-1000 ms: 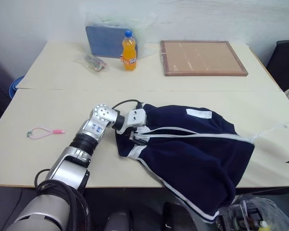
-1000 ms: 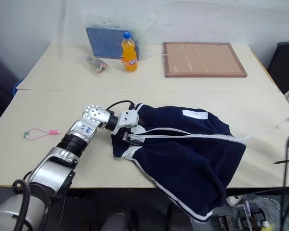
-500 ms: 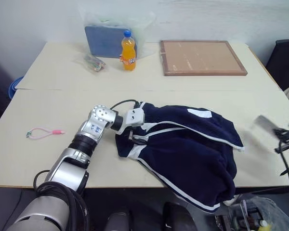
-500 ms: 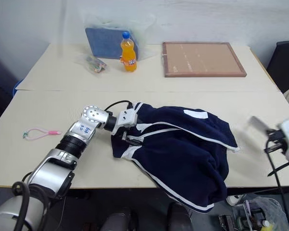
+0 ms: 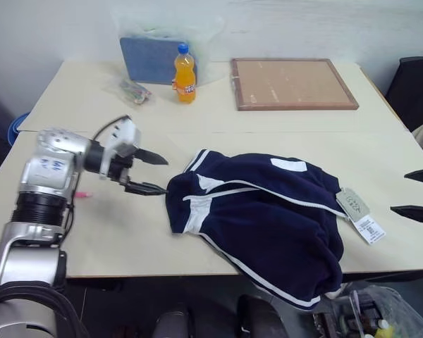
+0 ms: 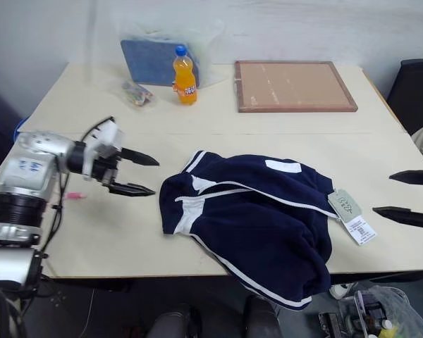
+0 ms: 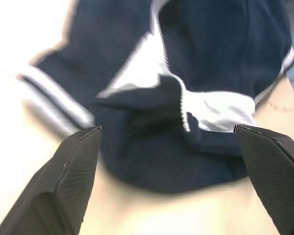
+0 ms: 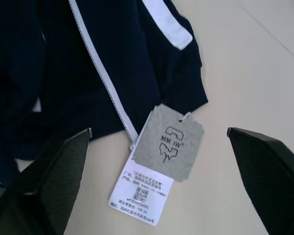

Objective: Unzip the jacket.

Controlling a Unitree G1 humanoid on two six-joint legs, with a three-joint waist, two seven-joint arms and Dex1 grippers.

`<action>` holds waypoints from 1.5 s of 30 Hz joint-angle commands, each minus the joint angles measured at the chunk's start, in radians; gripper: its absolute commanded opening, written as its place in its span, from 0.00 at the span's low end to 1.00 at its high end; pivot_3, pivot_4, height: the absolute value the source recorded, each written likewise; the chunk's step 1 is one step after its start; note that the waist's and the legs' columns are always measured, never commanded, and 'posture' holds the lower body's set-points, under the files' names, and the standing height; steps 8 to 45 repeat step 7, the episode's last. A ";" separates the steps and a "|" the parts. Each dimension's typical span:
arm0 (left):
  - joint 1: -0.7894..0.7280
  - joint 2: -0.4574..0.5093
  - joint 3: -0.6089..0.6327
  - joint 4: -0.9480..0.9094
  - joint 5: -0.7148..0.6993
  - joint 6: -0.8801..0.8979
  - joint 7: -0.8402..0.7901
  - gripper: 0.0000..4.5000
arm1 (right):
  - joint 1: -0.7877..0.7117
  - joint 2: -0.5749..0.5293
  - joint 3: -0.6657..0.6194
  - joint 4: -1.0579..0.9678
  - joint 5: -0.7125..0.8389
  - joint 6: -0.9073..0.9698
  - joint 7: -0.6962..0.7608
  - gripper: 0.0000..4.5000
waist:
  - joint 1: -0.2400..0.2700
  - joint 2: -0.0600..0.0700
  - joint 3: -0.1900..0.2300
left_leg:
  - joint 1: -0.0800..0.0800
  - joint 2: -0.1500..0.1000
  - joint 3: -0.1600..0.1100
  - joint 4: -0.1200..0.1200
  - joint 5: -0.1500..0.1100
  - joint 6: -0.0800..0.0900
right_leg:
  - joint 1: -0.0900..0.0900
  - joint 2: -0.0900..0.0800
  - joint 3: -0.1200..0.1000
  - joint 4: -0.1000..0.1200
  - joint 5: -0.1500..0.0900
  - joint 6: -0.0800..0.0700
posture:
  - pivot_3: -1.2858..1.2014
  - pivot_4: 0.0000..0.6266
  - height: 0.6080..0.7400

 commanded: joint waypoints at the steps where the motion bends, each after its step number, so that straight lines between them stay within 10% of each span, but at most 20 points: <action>1: 0.006 0.131 0.096 -0.114 -0.104 0.111 -0.089 1.00 | 0.016 -0.051 -0.126 0.020 0.067 0.121 0.092 0.99 | -0.003 -0.001 0.001 | 0.000 0.000 0.000 0.000 0.000 0.000 | 0.000 0.000 0.000 0.000 0.000 0.000 | 0.52 0.24 1.00; 45: 0.076 0.194 0.143 -0.189 -0.160 0.129 -0.022 1.00 | 0.059 -0.042 -0.173 0.027 0.057 0.149 0.093 0.99 | -0.003 -0.001 0.001 | 0.001 0.000 0.001 -0.001 0.000 -0.001 | 0.000 0.000 0.001 0.000 0.000 0.000 | 0.52 0.24 1.00</action>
